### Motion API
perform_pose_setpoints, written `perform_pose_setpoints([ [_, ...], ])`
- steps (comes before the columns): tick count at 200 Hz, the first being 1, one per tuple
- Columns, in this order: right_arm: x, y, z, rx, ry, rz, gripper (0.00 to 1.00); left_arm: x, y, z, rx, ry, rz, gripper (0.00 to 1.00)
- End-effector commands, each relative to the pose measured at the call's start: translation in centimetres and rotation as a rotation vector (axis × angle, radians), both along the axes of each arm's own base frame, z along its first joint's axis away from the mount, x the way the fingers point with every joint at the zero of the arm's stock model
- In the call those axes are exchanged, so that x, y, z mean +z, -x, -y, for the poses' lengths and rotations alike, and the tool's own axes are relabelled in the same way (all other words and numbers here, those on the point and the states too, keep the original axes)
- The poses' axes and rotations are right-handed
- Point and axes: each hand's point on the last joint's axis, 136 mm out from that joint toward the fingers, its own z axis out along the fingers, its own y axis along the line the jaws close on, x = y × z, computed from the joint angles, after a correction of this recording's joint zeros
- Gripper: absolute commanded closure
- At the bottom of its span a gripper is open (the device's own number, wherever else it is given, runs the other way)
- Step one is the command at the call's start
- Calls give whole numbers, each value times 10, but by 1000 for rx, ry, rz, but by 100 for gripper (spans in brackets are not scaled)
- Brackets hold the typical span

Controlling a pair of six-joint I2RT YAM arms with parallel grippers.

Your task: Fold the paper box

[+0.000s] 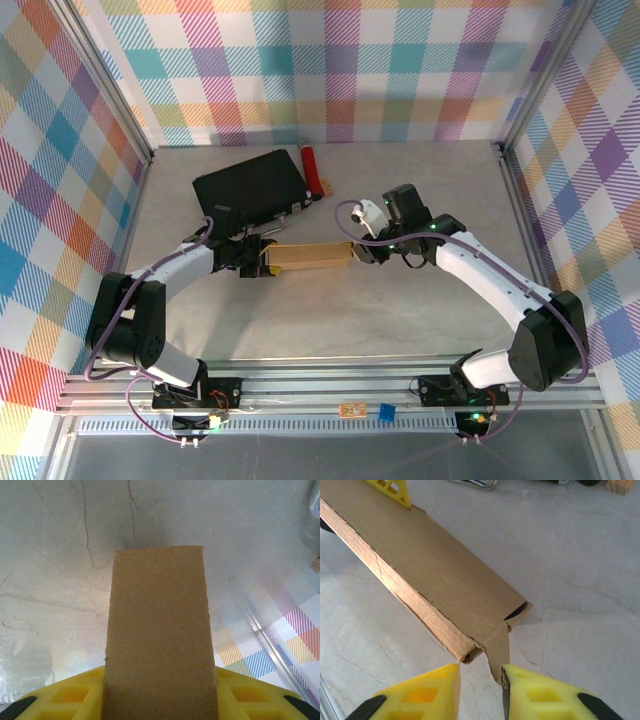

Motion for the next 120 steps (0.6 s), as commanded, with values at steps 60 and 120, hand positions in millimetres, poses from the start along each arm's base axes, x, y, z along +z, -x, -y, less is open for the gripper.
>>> perform_pose_setpoints([
  [60,-2,-12,-4,-24,62,-2,94,-18,7,-13,24,-64,-70,64],
  [120,-3,-14,-16,-56,57,-44,100,-18,3,-12,27,-59,-71,64],
])
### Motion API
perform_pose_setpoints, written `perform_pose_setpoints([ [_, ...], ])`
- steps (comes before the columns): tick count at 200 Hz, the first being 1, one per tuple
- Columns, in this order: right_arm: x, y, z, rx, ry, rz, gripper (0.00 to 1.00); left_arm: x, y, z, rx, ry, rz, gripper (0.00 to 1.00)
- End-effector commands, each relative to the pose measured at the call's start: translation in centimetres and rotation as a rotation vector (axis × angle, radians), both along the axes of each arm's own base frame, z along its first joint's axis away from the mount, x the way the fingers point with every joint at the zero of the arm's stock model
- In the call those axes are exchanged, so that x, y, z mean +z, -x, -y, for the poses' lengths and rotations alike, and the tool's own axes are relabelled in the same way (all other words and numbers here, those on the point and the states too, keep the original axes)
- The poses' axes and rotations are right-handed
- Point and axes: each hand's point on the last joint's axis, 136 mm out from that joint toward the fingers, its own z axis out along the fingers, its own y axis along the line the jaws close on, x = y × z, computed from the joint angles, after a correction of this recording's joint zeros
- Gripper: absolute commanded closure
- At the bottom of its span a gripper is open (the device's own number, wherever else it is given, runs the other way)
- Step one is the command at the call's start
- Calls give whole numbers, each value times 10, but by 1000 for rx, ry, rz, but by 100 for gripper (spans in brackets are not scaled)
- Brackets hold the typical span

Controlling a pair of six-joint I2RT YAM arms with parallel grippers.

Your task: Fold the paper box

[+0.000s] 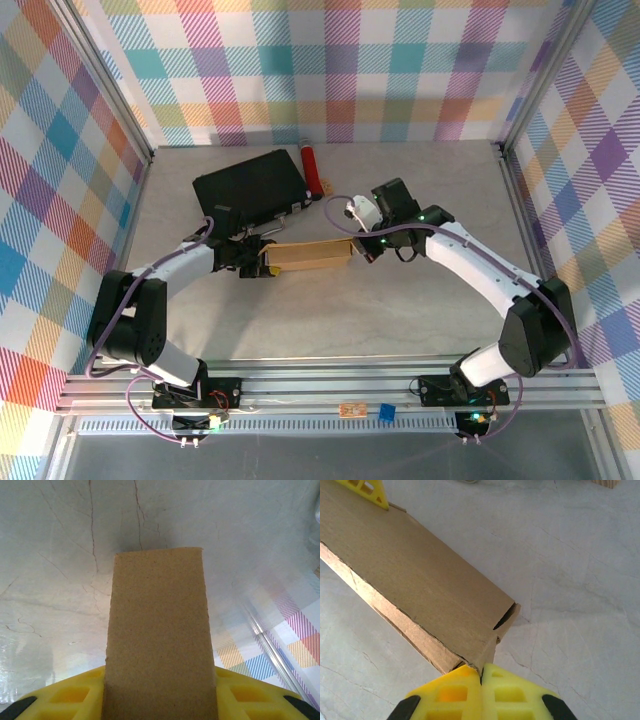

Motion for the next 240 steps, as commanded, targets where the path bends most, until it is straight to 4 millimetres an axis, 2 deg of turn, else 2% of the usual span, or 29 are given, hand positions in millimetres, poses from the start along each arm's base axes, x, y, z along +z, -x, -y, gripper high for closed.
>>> perform_pose_setpoints([
  [1,1,0,-10,-15,-9,-31,100,-14,3,-10,23,-55,-53,64],
  [80,-1,-11,-25,-199,-69,-179,100,-18,1,-10,54,-43,-76,65],
  [85,-2,-11,-26,-210,-72,-189,100,-15,-5,-8,56,-32,-44,65],
  [119,-1,-14,-34,-258,-82,-226,100,-17,-8,-6,61,-22,-47,65],
  [240,2,-24,-39,-391,-31,-318,100,-18,-12,-3,61,-3,-43,66],
])
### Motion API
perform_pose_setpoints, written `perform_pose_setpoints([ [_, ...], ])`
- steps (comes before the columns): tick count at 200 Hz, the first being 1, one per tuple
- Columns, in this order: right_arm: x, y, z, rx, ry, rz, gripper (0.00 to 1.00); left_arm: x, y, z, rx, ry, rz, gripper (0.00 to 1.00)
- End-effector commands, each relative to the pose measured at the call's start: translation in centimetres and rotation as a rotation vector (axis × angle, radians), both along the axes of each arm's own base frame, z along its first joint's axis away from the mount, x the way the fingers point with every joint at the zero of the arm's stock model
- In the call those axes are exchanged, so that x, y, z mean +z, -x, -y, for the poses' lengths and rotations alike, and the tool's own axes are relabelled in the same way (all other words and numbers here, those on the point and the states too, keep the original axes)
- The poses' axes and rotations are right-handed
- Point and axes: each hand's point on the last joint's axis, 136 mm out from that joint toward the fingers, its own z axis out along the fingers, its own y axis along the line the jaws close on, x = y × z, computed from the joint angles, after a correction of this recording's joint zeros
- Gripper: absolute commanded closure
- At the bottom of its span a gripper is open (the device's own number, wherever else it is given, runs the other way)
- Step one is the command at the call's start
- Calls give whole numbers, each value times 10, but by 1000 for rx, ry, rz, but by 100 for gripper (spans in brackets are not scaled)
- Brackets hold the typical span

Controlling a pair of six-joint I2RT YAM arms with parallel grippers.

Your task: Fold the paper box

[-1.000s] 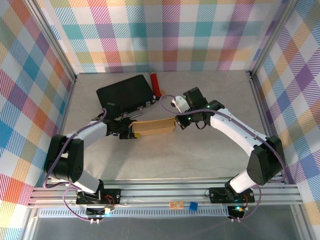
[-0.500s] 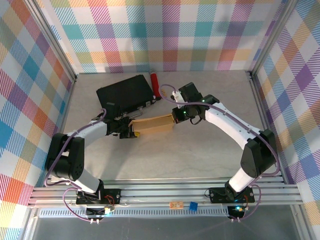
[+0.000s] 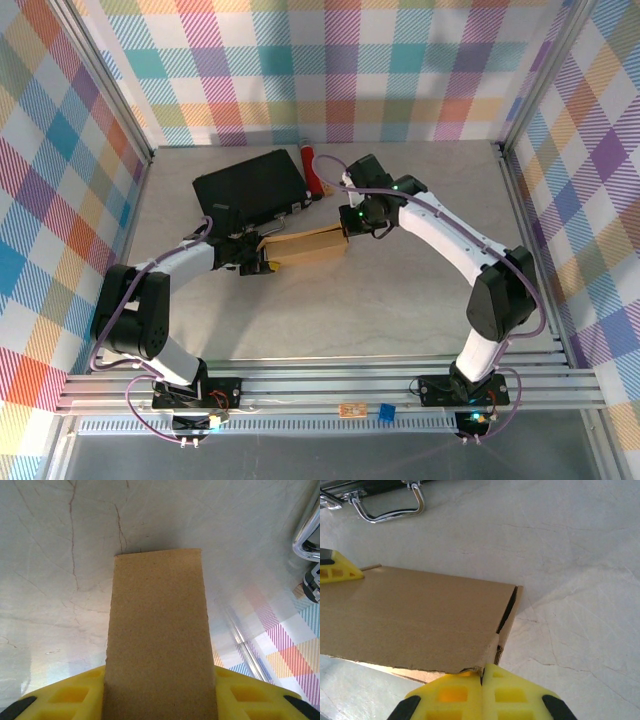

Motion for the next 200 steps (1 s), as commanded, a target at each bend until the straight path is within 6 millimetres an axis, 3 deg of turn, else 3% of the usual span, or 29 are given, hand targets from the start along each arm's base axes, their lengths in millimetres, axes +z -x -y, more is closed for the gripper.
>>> perform_pose_setpoints([
  [1,-5,14,-18,30,-27,-68,100,-13,2,-2,-7,-29,-24,66],
  [56,-25,16,-17,26,-47,-44,100,-19,0,-2,11,-13,-27,67],
  [69,-29,16,-17,26,-54,-35,100,-21,-1,-1,16,-6,-25,78],
  [84,-32,16,-19,38,-56,-12,100,-23,-3,0,20,2,-27,80],
  [200,-51,-7,-8,66,48,181,100,-40,-25,6,100,112,10,71],
])
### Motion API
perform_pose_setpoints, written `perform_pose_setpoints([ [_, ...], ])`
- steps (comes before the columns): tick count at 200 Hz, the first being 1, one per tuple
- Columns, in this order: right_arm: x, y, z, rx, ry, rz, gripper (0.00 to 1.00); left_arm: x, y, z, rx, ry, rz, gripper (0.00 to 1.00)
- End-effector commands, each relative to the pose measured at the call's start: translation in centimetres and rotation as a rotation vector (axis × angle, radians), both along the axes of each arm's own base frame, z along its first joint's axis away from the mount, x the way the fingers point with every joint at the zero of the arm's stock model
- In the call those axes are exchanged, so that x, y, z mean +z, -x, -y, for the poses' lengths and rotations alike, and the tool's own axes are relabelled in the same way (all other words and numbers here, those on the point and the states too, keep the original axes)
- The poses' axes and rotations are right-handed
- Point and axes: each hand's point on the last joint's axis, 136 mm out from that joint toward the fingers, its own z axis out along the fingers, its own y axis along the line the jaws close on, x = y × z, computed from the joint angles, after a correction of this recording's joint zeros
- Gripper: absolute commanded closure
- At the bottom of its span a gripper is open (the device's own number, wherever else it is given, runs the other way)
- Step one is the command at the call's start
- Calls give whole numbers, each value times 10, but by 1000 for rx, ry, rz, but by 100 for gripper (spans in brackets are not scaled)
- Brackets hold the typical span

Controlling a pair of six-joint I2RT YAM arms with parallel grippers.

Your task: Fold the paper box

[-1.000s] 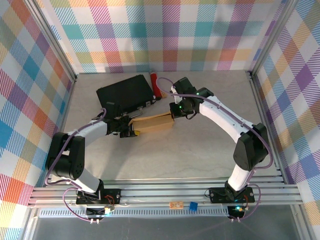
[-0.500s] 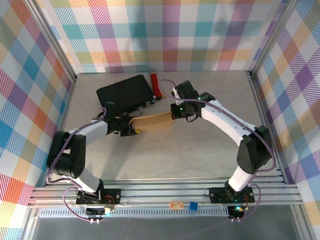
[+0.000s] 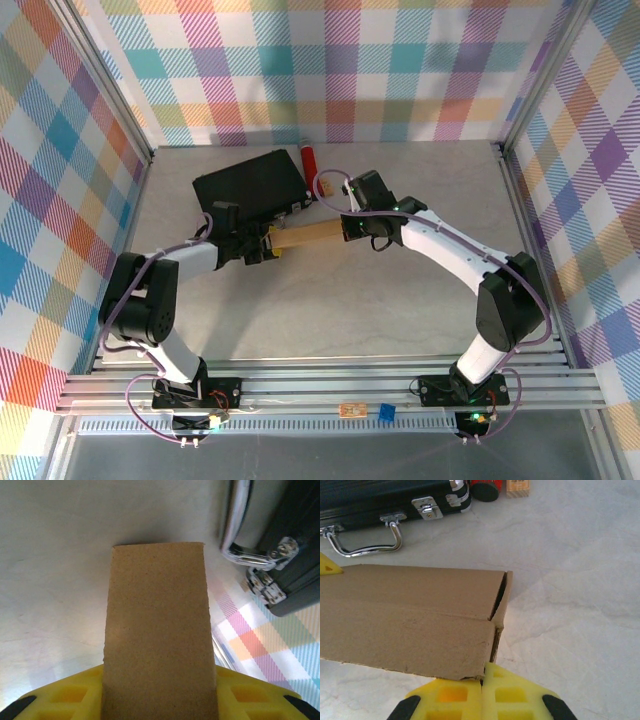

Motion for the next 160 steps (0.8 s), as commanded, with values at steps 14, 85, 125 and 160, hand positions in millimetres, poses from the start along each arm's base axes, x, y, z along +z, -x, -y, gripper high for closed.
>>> perform_pose_setpoints([
  [14,-37,12,-15,107,40,-4,100,-41,20,2,14,45,-133,76],
  [85,-9,7,-27,206,-83,269,100,-28,15,9,23,116,-132,97],
  [125,-22,4,-30,203,-82,253,100,-15,12,20,3,212,-130,96],
  [160,-24,-8,-25,164,-19,239,100,-2,14,29,-55,265,-113,82],
])
